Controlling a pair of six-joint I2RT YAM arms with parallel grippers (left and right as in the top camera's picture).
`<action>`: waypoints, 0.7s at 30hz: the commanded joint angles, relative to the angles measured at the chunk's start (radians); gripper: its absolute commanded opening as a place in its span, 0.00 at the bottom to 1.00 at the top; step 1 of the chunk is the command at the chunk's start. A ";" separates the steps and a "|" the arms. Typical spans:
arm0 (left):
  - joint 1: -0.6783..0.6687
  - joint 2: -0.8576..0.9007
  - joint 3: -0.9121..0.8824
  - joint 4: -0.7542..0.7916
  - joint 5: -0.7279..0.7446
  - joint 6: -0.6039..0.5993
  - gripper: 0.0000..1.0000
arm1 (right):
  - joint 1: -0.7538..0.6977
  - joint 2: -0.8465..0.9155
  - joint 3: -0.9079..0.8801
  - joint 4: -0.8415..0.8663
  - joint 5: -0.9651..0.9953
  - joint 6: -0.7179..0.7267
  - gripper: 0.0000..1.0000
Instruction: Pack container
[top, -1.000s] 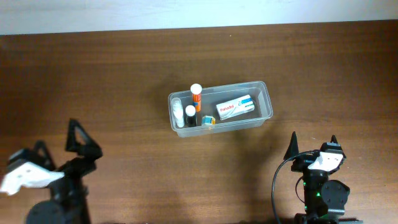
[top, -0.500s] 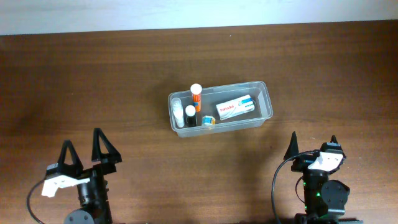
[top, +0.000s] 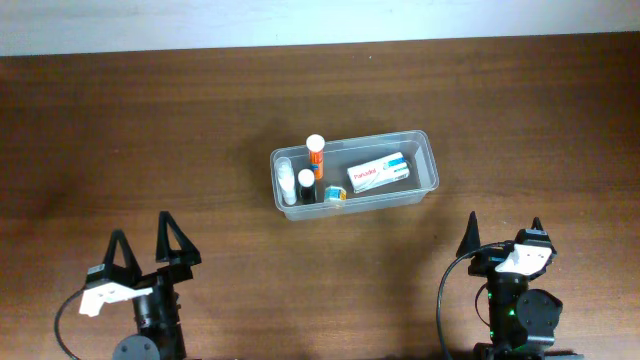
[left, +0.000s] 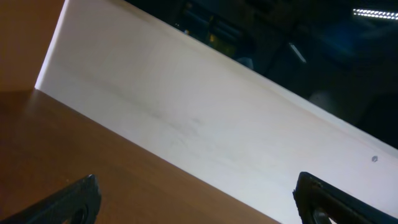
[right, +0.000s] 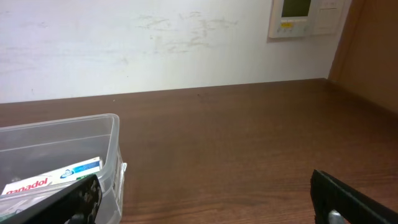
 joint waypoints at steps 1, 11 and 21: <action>-0.005 -0.013 -0.033 0.006 0.018 0.002 1.00 | -0.007 -0.008 -0.005 -0.007 0.011 -0.007 0.98; -0.005 -0.013 -0.098 0.024 0.021 0.002 1.00 | -0.007 -0.008 -0.005 -0.007 0.011 -0.007 0.98; -0.005 -0.013 -0.098 -0.030 0.020 0.202 1.00 | -0.007 -0.008 -0.005 -0.007 0.011 -0.007 0.98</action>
